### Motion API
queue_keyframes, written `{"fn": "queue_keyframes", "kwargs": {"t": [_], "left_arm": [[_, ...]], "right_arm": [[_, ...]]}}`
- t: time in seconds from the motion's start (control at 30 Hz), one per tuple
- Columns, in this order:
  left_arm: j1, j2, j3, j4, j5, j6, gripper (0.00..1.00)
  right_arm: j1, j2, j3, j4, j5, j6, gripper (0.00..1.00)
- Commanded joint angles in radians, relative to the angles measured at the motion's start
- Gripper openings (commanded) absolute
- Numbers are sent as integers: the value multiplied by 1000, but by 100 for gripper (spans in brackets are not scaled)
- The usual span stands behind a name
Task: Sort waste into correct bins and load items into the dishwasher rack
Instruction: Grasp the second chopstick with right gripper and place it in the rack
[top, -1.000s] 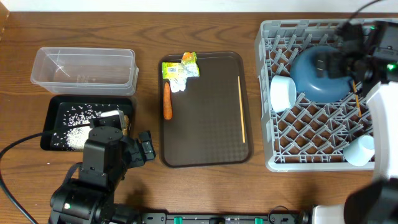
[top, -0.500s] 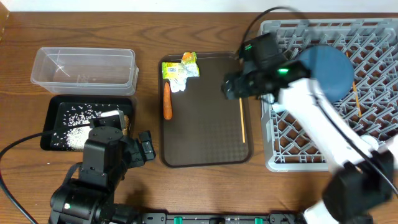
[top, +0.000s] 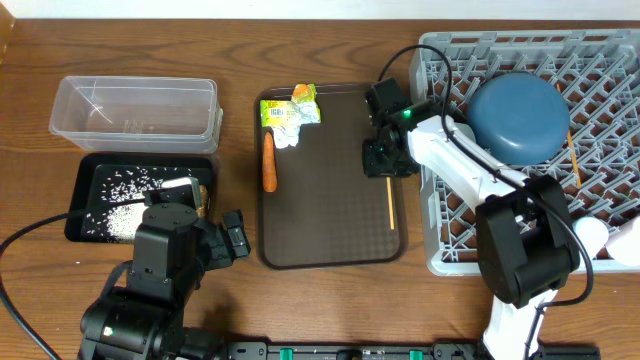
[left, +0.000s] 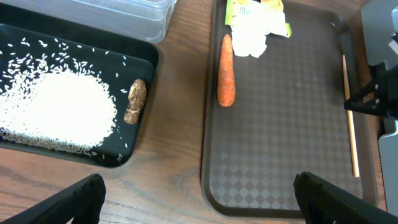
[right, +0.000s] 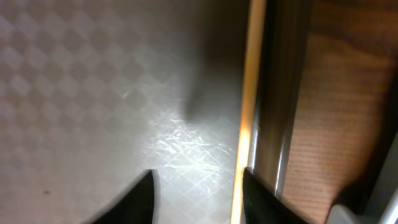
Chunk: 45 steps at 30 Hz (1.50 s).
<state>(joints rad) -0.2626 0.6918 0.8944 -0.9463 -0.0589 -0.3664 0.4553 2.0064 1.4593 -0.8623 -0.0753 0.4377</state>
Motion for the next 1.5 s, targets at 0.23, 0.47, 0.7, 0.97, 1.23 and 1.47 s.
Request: {"fn": "queue_keyframes", "kwargs": {"t": [0.23, 0.47, 0.7, 0.97, 1.23, 1.47], "left_arm": [[5, -1, 19, -3, -5, 0, 98], [5, 0, 19, -4, -5, 0, 98], [5, -1, 19, -4, -5, 0, 98], [5, 0, 19, -4, -5, 0, 98], [5, 0, 19, -4, -5, 0, 98], [5, -1, 19, -4, -5, 0, 98]], "right_arm": [[6, 106, -1, -13, 67, 48, 36], [5, 94, 8, -17, 41, -8, 1], [-36, -103, 69, -33, -3, -230, 1], [-220, -386, 85, -5, 117, -486, 1], [-570, -387, 84, 46, 211, -856, 1], [-781, -274, 84, 126, 108, -924, 1]]}}
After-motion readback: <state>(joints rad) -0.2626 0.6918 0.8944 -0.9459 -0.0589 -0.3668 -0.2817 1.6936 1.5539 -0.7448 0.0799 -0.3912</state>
